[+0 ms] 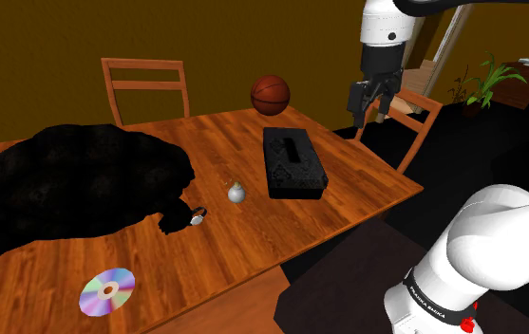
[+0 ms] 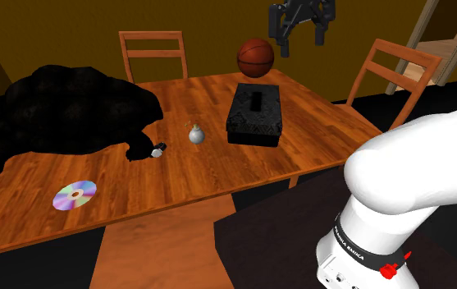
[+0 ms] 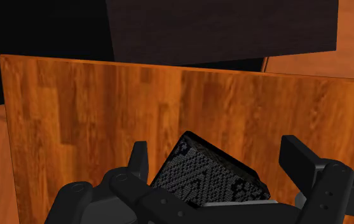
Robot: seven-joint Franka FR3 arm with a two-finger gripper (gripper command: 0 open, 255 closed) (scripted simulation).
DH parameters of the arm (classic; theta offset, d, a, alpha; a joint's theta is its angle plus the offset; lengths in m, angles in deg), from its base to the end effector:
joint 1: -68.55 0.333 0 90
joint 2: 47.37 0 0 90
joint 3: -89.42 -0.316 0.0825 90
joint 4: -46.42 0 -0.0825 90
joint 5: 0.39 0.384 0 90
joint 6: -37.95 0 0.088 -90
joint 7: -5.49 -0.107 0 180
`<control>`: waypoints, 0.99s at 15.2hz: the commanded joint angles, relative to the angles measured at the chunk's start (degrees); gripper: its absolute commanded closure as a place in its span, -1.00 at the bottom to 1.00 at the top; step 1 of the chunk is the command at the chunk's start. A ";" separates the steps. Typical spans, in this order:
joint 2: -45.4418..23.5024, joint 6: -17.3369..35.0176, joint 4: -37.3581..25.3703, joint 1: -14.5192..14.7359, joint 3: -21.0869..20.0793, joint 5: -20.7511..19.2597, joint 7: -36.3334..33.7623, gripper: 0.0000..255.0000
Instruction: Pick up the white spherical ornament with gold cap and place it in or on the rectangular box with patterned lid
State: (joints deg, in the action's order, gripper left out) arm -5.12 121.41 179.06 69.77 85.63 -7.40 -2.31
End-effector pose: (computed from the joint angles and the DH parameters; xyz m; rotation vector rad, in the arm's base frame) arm 0.3073 0.0187 0.5863 2.9573 -0.1111 -0.1544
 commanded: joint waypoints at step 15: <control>-17.37 30.38 7.77 3.24 0.52 6.39 0.39 -1.00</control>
State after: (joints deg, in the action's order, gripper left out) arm -21.17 149.99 186.92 72.57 86.41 -1.69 -1.76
